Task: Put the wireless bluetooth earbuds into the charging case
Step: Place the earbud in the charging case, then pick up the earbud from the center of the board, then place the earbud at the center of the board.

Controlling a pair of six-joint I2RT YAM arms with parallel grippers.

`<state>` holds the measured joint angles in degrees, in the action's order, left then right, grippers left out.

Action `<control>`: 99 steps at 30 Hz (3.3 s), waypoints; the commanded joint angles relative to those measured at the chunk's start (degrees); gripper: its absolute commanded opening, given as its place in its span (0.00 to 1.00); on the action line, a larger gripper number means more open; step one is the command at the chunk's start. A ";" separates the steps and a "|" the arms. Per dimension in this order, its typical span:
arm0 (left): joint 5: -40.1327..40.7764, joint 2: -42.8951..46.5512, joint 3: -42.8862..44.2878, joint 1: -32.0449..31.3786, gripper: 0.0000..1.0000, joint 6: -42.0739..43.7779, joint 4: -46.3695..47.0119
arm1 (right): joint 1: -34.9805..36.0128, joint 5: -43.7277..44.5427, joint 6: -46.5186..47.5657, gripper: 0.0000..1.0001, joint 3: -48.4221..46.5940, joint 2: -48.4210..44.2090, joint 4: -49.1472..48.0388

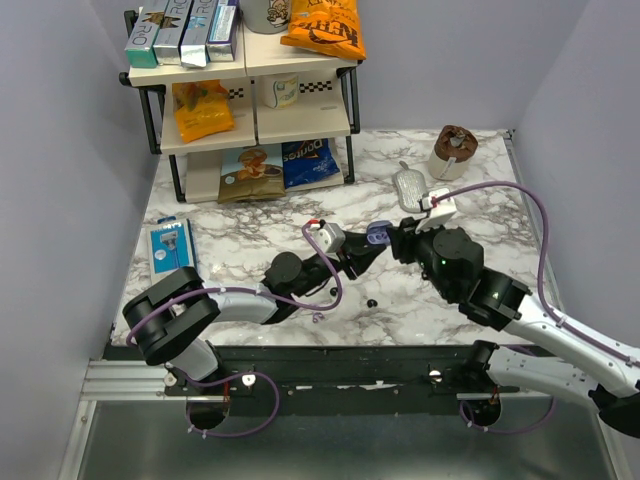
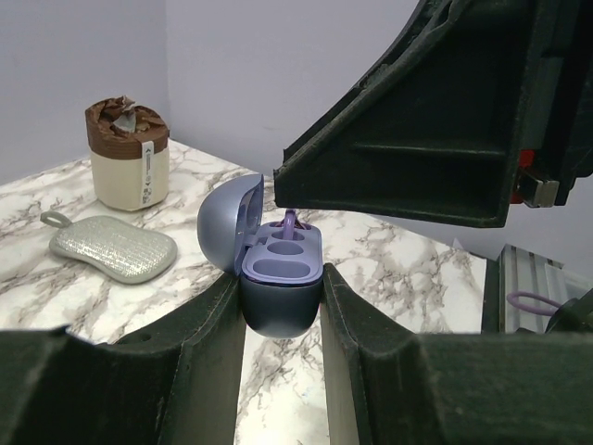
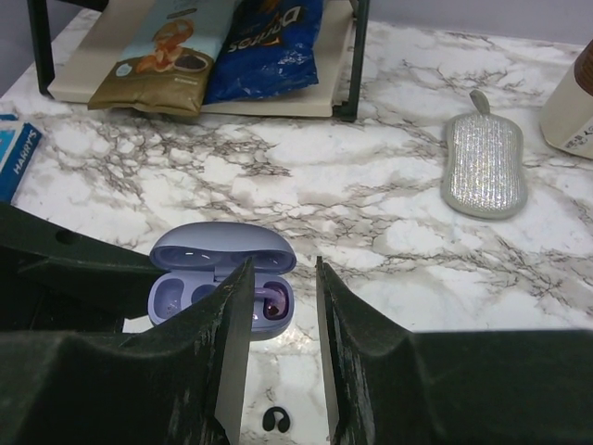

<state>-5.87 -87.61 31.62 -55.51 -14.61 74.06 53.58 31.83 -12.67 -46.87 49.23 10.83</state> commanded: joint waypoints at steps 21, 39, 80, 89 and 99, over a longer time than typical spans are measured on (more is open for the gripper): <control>24.49 48.05 -15.88 5.14 0.00 10.04 -35.80 | 0.56 -37.88 -8.51 0.41 8.37 11.04 -3.53; 27.58 64.15 -16.24 5.23 0.00 9.25 -49.98 | 4.07 -46.96 -17.13 0.49 -1.46 38.74 -4.94; 25.82 63.44 -16.24 5.23 0.00 8.20 -49.54 | 4.16 -41.33 -15.99 0.30 -4.81 48.59 -0.72; 25.38 62.92 -15.71 5.14 0.00 8.20 -49.28 | 4.16 -28.01 -10.90 0.20 -4.89 37.44 7.53; 24.50 60.46 -15.88 5.14 0.00 7.32 -44.97 | -18.73 -34.70 -18.69 0.13 -3.06 29.00 10.71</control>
<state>20.21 -26.24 15.90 -50.37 -6.33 25.65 46.35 2.24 -24.86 -52.38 80.40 19.68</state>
